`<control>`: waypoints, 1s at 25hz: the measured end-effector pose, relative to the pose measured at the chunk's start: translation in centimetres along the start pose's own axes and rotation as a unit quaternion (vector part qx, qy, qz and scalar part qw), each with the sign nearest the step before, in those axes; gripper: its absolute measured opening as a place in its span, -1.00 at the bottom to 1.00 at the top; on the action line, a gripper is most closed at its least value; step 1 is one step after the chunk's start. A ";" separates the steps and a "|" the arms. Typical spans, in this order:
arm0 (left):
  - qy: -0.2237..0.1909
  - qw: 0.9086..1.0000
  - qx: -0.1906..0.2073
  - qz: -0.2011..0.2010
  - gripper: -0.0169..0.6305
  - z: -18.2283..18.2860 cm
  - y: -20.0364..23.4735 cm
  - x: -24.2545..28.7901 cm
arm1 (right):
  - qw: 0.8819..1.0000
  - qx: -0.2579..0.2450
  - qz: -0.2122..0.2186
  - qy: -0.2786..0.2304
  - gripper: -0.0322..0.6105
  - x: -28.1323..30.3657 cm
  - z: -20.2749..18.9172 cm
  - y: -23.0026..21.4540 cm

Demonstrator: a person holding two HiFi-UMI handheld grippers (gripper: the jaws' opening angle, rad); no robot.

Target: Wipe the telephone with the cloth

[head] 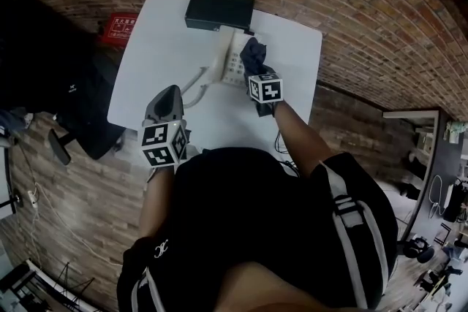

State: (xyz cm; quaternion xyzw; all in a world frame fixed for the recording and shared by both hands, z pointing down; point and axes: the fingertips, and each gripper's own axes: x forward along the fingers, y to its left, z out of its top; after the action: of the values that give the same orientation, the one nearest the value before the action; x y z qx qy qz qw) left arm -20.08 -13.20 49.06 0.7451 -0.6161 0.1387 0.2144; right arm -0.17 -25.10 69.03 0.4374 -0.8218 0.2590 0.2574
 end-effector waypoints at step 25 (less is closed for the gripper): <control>-0.042 0.995 -0.010 -0.086 -0.95 3.6 -3.8 3.0 | 0.965 0.007 -0.051 -0.257 -0.78 -20.5 13.7 2.3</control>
State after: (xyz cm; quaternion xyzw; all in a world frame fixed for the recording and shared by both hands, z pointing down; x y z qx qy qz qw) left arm -16.01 -16.96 46.72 0.7982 -0.5596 0.0825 0.2071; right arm 5.11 -20.92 45.18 0.5320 -0.8353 0.1303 0.0475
